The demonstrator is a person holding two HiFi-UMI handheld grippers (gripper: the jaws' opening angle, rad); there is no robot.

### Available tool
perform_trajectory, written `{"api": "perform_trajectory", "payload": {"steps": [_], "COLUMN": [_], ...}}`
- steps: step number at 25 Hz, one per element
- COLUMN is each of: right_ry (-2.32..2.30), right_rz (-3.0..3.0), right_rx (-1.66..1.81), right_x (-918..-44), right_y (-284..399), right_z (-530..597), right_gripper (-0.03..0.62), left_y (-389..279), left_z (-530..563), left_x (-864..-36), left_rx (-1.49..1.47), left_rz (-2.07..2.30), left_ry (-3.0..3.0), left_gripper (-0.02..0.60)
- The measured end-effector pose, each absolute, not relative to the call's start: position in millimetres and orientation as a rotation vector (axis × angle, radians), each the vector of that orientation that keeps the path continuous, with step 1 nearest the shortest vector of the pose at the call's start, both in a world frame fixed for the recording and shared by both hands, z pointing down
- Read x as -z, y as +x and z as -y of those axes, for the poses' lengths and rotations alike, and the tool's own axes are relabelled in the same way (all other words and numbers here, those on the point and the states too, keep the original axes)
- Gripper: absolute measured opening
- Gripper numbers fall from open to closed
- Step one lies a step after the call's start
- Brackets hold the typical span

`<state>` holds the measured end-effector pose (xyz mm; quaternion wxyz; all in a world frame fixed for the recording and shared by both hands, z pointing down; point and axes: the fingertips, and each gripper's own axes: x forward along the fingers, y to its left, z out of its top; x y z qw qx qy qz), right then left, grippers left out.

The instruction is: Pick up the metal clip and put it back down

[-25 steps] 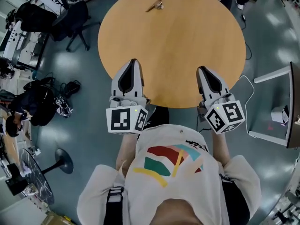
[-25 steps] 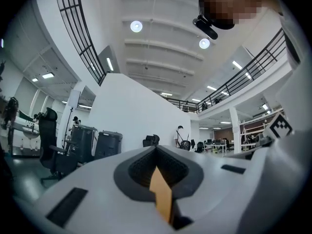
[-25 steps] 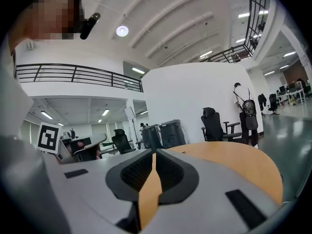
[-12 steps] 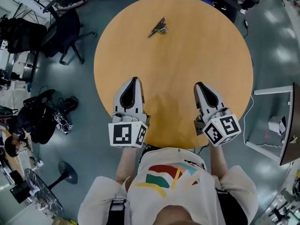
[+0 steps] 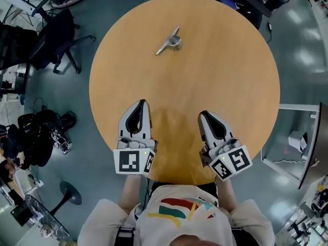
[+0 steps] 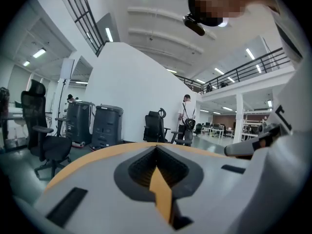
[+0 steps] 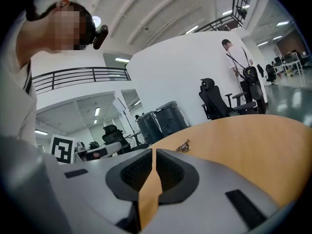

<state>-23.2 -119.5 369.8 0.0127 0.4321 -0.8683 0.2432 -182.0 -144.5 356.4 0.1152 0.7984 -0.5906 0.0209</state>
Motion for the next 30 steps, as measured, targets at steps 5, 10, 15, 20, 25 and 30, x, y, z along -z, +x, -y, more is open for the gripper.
{"api": "perform_trajectory", "payload": {"steps": [5, 10, 15, 20, 25, 30], "right_ry": [1.278, 1.147, 1.125, 1.218, 1.014, 0.771], "right_rz": [2.697, 2.739, 2.797, 2.791, 2.714, 2.54], "right_rx": [-0.692, -0.652, -0.569, -0.395, -0.257, -0.158], "right_x": [-388, -396, -406, -436, -483, -546], "right_y": [-11, -12, -20, -28, -69, -99], "right_z": [125, 150, 215, 308, 389, 422], "right_gripper": [0.034, 0.035, 0.035, 0.33, 0.331, 0.33], "left_y": [-157, -147, -149, -168, -203, -213], "left_z": [166, 175, 200, 235, 263, 275], "left_x": [-369, -363, -385, -417, -452, -485], "left_rx": [-0.116, -0.132, -0.143, -0.167, -0.145, -0.131], "left_rz": [1.747, 1.837, 1.832, 1.881, 1.918, 1.915], "left_ry": [2.367, 2.345, 2.294, 2.233, 2.171, 2.118], "left_gripper": [0.044, 0.044, 0.044, 0.044, 0.044, 0.044]}}
